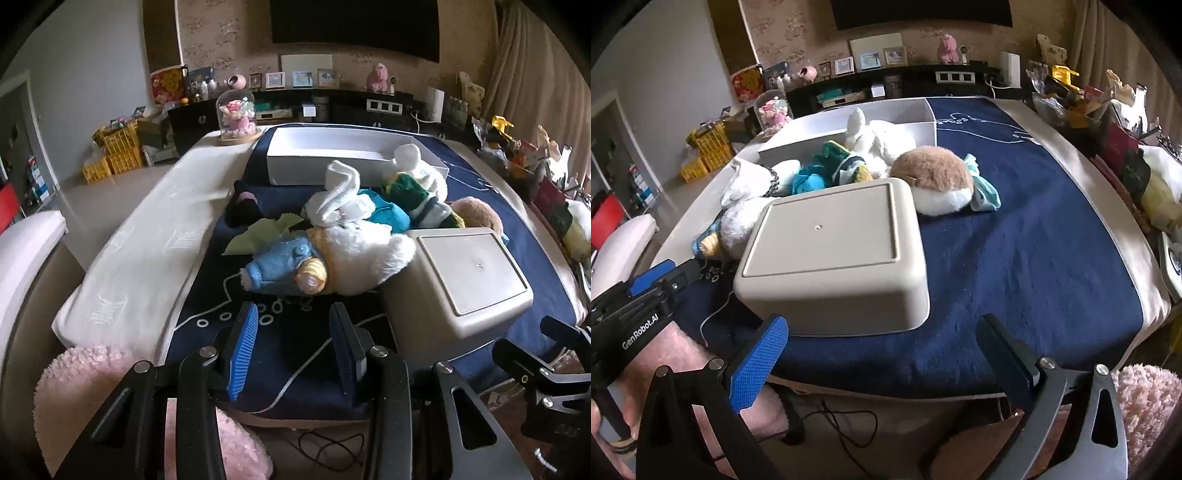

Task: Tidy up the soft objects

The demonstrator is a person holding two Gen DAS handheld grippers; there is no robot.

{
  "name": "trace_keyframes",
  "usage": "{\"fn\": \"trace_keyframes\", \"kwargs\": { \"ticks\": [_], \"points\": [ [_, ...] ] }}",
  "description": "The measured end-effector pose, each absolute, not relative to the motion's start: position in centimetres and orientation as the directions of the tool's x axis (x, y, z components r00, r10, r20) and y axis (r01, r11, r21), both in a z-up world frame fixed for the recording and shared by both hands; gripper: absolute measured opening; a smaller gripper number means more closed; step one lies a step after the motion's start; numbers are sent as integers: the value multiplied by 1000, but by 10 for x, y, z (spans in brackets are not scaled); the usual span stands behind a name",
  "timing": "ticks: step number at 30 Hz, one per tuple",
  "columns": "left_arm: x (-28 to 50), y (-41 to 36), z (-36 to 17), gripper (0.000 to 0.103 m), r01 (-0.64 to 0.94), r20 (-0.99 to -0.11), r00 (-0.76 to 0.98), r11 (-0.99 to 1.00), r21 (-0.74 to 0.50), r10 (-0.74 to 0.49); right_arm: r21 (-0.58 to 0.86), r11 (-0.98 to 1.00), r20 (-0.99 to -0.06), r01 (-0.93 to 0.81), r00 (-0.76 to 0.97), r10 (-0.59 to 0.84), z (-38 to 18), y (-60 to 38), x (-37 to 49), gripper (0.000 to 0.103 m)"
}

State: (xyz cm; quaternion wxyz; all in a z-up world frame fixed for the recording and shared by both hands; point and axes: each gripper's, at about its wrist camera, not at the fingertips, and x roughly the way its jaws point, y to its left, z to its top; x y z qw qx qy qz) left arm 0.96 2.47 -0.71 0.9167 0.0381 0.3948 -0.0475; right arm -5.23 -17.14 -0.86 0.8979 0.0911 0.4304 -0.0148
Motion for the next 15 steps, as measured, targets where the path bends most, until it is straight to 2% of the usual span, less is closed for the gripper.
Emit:
{"fn": "trace_keyframes", "kwargs": {
  "ticks": [2, 4, 5, 6, 8, 9, 11, 13, 14, 15],
  "points": [
    [12, 24, -8, 40, 121, -730, 681, 992, 30, -60, 147, 983, -779, 106, 625, 49, -7, -171, -50, 82],
    [10, 24, -7, 40, 122, -721, 690, 992, 37, -58, 143, 984, -783, 107, 621, 46, -7, -171, -48, 80],
    [10, 24, -8, 40, 123, -721, 691, 991, 43, -55, 142, 984, -783, 107, 620, 46, -7, -171, -48, 85],
    [9, 23, -9, 40, 124, -721, 691, 991, 45, -54, 141, 984, -784, 106, 620, 46, -8, -170, -47, 77],
    [9, 23, -11, 40, 125, -723, 689, 991, 50, -50, 135, 985, -786, 106, 617, 42, -8, -170, -47, 80],
    [9, 23, -11, 40, 125, -725, 687, 991, 51, -50, 134, 985, -787, 106, 616, 41, -9, -169, -46, 74],
    [8, 23, -12, 40, 125, -726, 686, 991, 53, -48, 134, 985, -789, 105, 613, 42, -9, -168, -45, 77],
    [9, 24, -12, 40, 123, -727, 685, 991, 52, -47, 136, 985, -790, 104, 612, 44, -10, -168, -45, 88],
    [9, 24, -12, 40, 121, -729, 683, 991, 52, -46, 136, 985, -790, 104, 612, 45, -10, -168, -45, 85],
    [9, 24, -12, 40, 120, -729, 683, 991, 52, -44, 136, 985, -789, 103, 612, 45, -10, -168, -44, 88]
  ]
}}
